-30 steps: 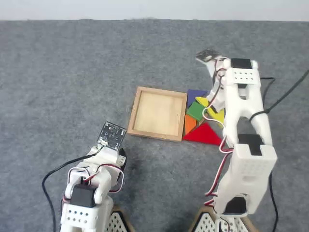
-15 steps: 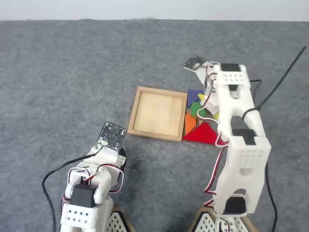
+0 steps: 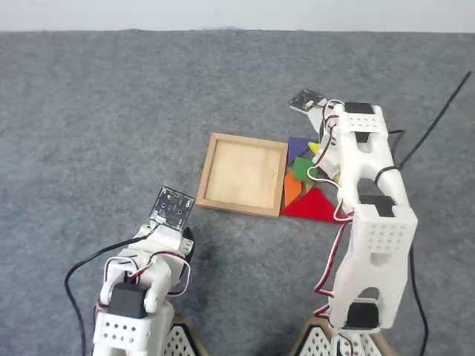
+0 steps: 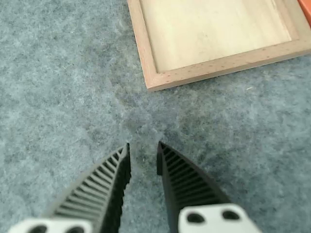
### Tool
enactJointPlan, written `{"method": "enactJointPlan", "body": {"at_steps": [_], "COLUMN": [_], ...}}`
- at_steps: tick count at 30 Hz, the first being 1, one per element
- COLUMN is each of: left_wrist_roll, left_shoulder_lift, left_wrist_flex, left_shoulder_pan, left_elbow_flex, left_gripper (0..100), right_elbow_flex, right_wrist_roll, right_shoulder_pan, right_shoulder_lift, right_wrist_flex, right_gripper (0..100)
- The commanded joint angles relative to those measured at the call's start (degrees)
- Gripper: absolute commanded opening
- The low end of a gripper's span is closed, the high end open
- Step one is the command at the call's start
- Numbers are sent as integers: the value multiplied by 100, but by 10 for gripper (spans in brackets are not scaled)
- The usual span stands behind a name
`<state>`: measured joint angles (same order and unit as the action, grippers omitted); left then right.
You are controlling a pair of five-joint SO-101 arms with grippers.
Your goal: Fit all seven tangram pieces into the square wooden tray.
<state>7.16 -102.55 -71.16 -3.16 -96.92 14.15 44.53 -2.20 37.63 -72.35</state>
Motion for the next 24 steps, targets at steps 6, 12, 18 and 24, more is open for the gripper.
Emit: {"method": "enactJointPlan", "body": {"at_steps": [6,12,18,24], "left_wrist_roll": [-35,-35,-35,-35], "left_shoulder_lift": [-9,-9,-9,-9], "left_wrist_flex": [-26,-26,-26,-26], "left_shoulder_pan": [-9,-9,-9,-9], "left_elbow_flex": [40,40,40,40], "left_gripper": [88,88,88,88], "right_elbow_flex": [132,132,132,123], "right_wrist_roll": [387,387,-79,-466], "right_shoulder_pan": [57,75,84,31], "right_shoulder_lift": [13,4,-57,-690], "right_wrist_flex": [145,-154,-242,-567], "right_gripper": [314,195,140,140]}}
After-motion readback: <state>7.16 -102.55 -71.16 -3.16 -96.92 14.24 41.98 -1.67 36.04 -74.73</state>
